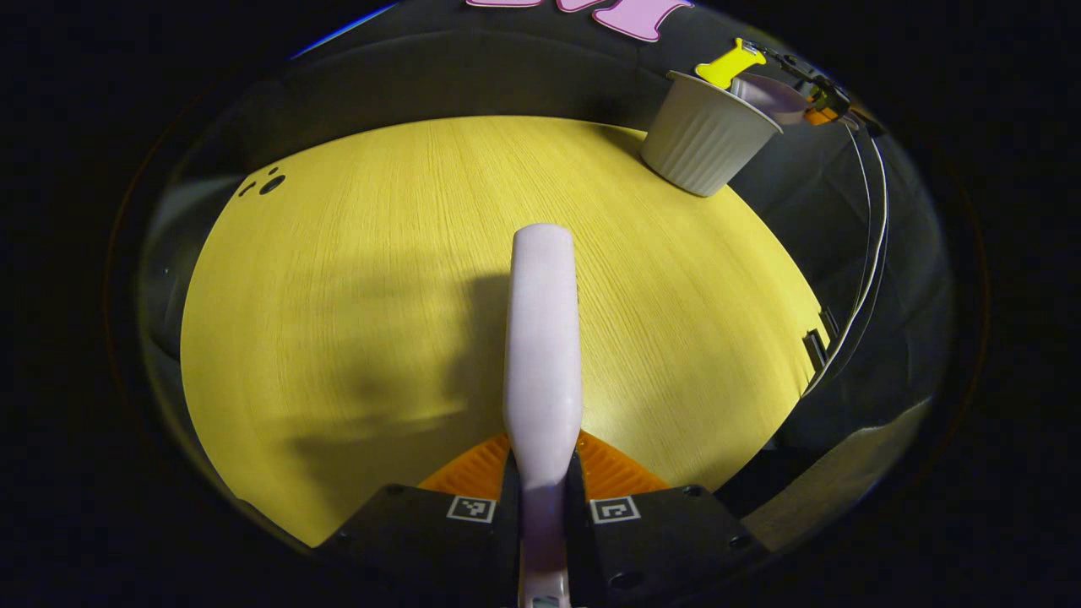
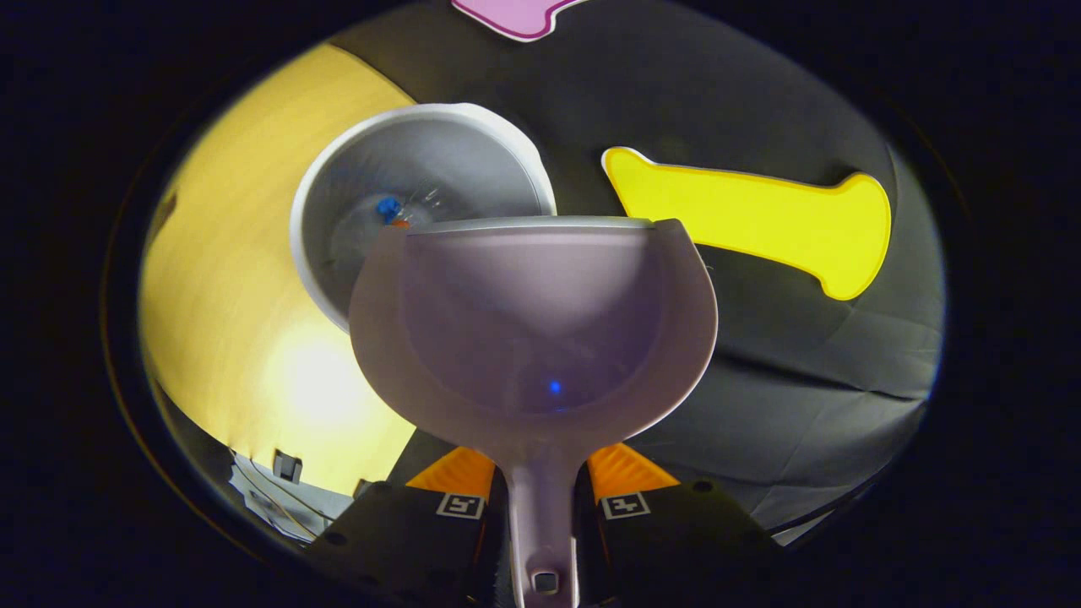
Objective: Pick up the small broom and dustpan from the desktop, sweep the trash into the dustpan with the broom, and then empty the trash into the garbage bin.
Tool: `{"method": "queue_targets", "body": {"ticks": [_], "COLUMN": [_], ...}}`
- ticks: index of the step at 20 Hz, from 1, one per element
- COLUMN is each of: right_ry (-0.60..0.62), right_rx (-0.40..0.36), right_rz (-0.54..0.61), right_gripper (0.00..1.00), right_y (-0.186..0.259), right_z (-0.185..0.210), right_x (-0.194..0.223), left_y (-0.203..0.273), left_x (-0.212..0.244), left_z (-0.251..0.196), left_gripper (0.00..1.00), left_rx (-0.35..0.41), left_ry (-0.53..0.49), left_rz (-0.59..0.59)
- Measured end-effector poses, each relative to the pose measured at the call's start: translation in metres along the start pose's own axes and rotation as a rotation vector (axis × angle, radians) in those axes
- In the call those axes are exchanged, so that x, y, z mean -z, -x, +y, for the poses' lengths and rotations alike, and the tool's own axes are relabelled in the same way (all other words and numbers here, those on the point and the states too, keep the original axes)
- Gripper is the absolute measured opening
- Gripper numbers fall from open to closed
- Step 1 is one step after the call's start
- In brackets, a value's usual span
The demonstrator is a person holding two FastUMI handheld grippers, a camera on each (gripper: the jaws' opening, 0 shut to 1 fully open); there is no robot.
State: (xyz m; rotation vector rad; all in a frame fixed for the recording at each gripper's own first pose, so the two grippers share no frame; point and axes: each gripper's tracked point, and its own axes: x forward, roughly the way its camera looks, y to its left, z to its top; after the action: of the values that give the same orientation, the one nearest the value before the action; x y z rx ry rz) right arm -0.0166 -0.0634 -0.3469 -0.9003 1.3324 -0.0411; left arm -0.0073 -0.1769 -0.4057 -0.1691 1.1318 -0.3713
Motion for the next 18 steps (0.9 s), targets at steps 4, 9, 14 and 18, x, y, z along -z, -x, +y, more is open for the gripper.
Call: {"method": "queue_targets", "body": {"ticks": [4, 9, 14, 18], "right_ry": [-0.074, -0.253, -0.414, -0.417], "right_rx": [-0.038, -0.14, -0.253, -0.347], "right_rz": [-0.046, -0.184, -0.297, -0.361], "right_gripper": [0.35, 0.35, 0.35, 0.35], "right_y": [0.002, 0.022, 0.049, 0.076], "right_z": [0.001, 0.019, 0.051, 0.098], "right_x": [0.001, 0.005, 0.011, 0.016], "left_y": [0.003, 0.007, 0.01, 0.011], "left_x": [-0.003, -0.01, -0.011, -0.01], "left_z": [-0.001, -0.001, -0.001, -0.001], "left_gripper": [0.27, 0.27, 0.27, 0.27], "left_rx": [-0.026, -0.06, -0.089, -0.113], "left_ry": [-0.004, -0.017, -0.032, -0.045], "left_rz": [-0.015, -0.028, -0.02, -0.012]}}
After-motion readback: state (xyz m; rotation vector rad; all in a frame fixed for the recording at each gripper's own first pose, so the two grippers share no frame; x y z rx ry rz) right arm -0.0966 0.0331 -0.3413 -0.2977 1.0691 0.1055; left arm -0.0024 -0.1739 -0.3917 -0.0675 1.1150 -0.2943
